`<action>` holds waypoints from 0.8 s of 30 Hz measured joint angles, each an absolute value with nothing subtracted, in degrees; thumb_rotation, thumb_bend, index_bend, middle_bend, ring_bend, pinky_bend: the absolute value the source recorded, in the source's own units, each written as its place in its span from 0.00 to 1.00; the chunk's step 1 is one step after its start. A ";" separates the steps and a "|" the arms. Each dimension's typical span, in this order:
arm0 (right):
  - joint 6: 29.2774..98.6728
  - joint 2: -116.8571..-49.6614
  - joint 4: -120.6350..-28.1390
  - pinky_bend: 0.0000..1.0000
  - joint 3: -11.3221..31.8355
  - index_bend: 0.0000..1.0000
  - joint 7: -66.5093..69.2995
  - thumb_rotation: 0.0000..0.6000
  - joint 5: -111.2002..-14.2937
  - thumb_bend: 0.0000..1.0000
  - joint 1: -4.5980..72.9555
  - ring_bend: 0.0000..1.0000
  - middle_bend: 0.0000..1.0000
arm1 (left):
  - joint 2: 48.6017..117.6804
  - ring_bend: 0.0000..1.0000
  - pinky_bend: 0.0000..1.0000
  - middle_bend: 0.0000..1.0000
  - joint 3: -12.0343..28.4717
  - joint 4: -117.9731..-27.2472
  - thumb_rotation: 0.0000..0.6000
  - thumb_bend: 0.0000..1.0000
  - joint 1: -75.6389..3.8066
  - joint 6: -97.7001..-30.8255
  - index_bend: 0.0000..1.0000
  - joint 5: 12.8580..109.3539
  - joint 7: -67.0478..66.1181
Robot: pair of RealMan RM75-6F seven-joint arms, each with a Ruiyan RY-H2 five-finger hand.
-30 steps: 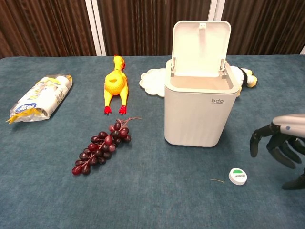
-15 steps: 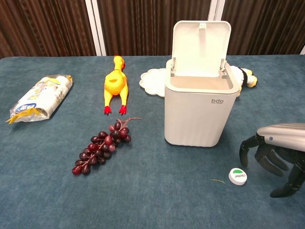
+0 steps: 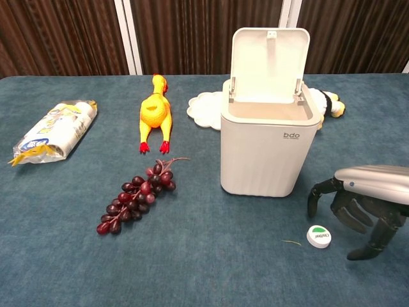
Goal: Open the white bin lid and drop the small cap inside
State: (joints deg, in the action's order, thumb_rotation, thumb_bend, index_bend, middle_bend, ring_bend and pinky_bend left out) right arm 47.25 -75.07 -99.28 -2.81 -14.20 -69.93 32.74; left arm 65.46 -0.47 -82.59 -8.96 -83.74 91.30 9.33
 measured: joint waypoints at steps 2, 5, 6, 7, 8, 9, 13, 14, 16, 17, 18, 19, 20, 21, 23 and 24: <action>47.54 -75.66 -98.56 0.87 -2.54 0.49 -13.75 1.00 -70.39 0.29 32.74 0.76 0.84 | 65.45 0.48 0.46 0.47 -0.42 -82.57 1.00 0.64 -8.95 -83.79 0.41 91.28 9.40; 47.70 -76.26 -97.84 0.87 -2.22 0.50 -12.95 1.00 -70.82 0.30 32.77 0.76 0.84 | 65.42 0.48 0.46 0.47 -0.40 -82.56 1.00 0.64 -8.91 -83.88 0.41 91.27 9.46; 47.64 -76.41 -97.74 0.87 -2.16 0.51 -12.64 1.00 -70.92 0.30 32.80 0.76 0.84 | 65.42 0.49 0.46 0.47 -0.40 -82.56 1.00 0.64 -8.90 -83.91 0.41 91.27 9.46; 47.57 -76.51 -97.67 0.87 -2.13 0.51 -12.42 1.00 -71.01 0.30 32.83 0.76 0.84 | 65.42 0.49 0.46 0.47 -0.38 -82.56 1.00 0.64 -8.88 -83.97 0.41 91.27 9.45; 47.45 -76.59 -97.61 0.87 -2.11 0.51 -12.21 1.00 -71.11 0.30 32.87 0.76 0.84 | 65.41 0.49 0.46 0.47 -0.37 -82.58 1.00 0.64 -8.88 -84.00 0.41 91.28 9.46; 47.28 -76.70 -97.54 0.87 -2.10 0.51 -11.94 1.00 -71.24 0.30 32.93 0.76 0.84 | 65.40 0.49 0.46 0.47 -0.33 -82.59 1.00 0.64 -8.90 -83.99 0.41 91.27 9.47; 46.62 -77.01 -97.29 0.87 -2.22 0.51 -11.35 1.00 -71.57 0.30 33.16 0.76 0.84 | 65.35 0.49 0.46 0.47 -0.37 -82.64 1.00 0.64 -8.84 -84.12 0.41 91.37 9.57; 46.52 -77.08 -97.21 0.87 -2.25 0.51 -11.30 1.00 -71.60 0.30 33.20 0.76 0.84 | 65.33 0.49 0.46 0.47 -0.37 -82.67 1.00 0.64 -8.83 -84.13 0.41 91.35 9.62; 46.34 -77.21 -97.06 0.87 -2.36 0.51 -11.25 1.00 -71.64 0.30 33.26 0.76 0.84 | 65.31 0.49 0.46 0.47 -0.35 -82.62 1.00 0.64 -8.82 -84.12 0.41 91.29 9.76; 46.26 -77.25 -97.02 0.87 -2.41 0.52 -11.26 1.00 -71.63 0.30 33.29 0.76 0.84 | 65.30 0.49 0.46 0.47 -0.32 -82.58 1.00 0.64 -8.81 -84.17 0.41 91.28 9.78; 46.19 -77.32 -96.93 0.87 -2.46 0.52 -11.29 1.00 -71.60 0.30 33.32 0.76 0.84 | 65.30 0.49 0.46 0.47 -0.29 -82.54 1.00 0.64 -8.79 -84.21 0.41 91.24 9.80; 46.15 -77.37 -96.87 0.87 -2.50 0.52 -11.33 1.00 -71.57 0.30 33.33 0.76 0.84 | 65.31 0.49 0.46 0.47 -0.27 -82.50 1.00 0.64 -8.77 -84.24 0.41 91.23 9.87; 46.14 -77.41 -96.84 0.87 -2.53 0.52 -11.38 1.00 -71.55 0.30 33.34 0.76 0.84 | 65.32 0.49 0.46 0.47 -0.25 -82.48 1.00 0.64 -8.77 -84.29 0.41 91.22 9.95; 46.14 -77.46 -96.78 0.87 -2.57 0.53 -11.48 1.00 -71.53 0.30 33.34 0.76 0.84 | 65.31 0.49 0.46 0.47 -0.24 -82.51 1.00 0.64 -8.77 -84.29 0.41 91.22 9.94; 46.17 -77.57 -96.63 0.87 -2.62 0.53 -11.71 1.00 -71.43 0.30 33.34 0.76 0.84 | 65.28 0.49 0.46 0.47 -0.21 -82.58 1.00 0.64 -8.75 -84.31 0.41 91.17 9.79; 46.22 -77.65 -96.54 0.87 -2.65 0.54 -11.89 1.00 -71.36 0.30 33.34 0.77 0.84 | 65.27 0.49 0.46 0.47 -0.21 -82.58 1.00 0.64 -8.74 -84.31 0.41 91.15 9.80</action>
